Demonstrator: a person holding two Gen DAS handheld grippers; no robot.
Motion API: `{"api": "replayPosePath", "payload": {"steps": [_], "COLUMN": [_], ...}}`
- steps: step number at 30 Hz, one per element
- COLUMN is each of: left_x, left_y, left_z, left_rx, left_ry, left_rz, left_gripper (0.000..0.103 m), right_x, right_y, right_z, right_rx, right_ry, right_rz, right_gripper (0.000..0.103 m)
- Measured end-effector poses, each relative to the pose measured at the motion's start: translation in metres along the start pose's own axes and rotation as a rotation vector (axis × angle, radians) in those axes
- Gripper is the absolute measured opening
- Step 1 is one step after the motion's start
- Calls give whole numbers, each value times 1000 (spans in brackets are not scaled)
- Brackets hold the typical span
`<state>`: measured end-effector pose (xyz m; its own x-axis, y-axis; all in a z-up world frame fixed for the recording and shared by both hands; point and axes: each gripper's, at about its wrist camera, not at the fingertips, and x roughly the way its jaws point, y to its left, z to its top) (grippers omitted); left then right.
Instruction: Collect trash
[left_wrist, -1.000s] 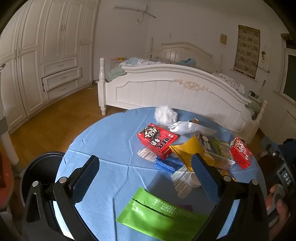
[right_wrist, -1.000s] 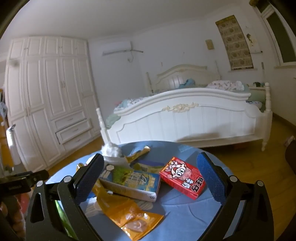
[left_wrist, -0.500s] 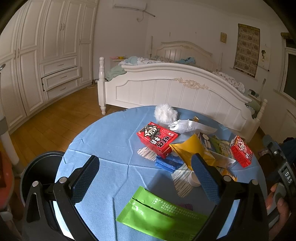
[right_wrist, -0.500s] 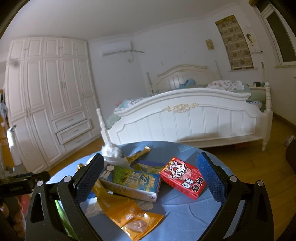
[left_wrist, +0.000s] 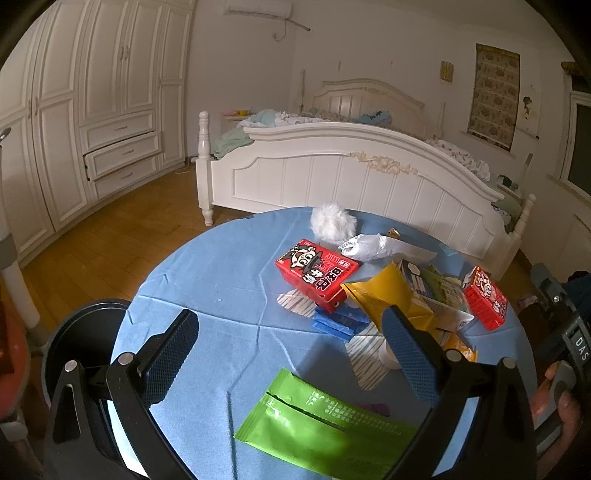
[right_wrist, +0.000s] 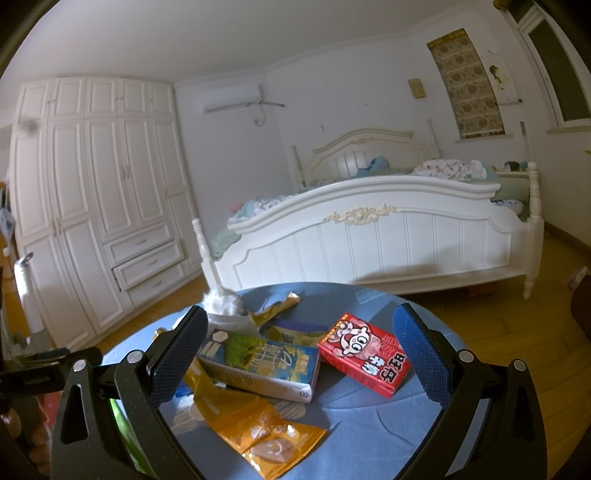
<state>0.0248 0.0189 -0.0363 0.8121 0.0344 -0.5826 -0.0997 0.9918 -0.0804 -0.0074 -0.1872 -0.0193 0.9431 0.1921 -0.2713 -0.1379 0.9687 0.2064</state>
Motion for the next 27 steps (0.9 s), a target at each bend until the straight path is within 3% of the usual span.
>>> {"api": "replayPosePath", "payload": {"steps": [14, 16, 18, 19, 21, 24, 27], "left_x": [2, 3, 4, 5, 9, 21, 37], "left_y": [-2, 5, 27, 38, 57, 73, 74], "left_z": [0, 2, 5, 7, 11, 22, 32], "left_rx": [6, 9, -5, -3, 18, 99, 126], "left_ry": [15, 15, 17, 26, 44, 62, 95], "left_rz": [-3, -8, -29, -58, -96, -175, -250], "left_gripper": [98, 98, 98, 98, 98, 98, 98], "right_x": [1, 5, 12, 21, 31, 34, 55], "right_y": [-1, -2, 4, 18, 54, 107, 148], "right_z": [-1, 0, 6, 7, -4, -31, -58], "right_rx": [7, 12, -7, -69, -258, -491, -570], "right_ry": [9, 36, 143, 273, 444, 510, 635], "right_rz": [3, 50, 157, 292, 402, 503, 592], "right_gripper": [99, 99, 99, 99, 97, 91, 85]}}
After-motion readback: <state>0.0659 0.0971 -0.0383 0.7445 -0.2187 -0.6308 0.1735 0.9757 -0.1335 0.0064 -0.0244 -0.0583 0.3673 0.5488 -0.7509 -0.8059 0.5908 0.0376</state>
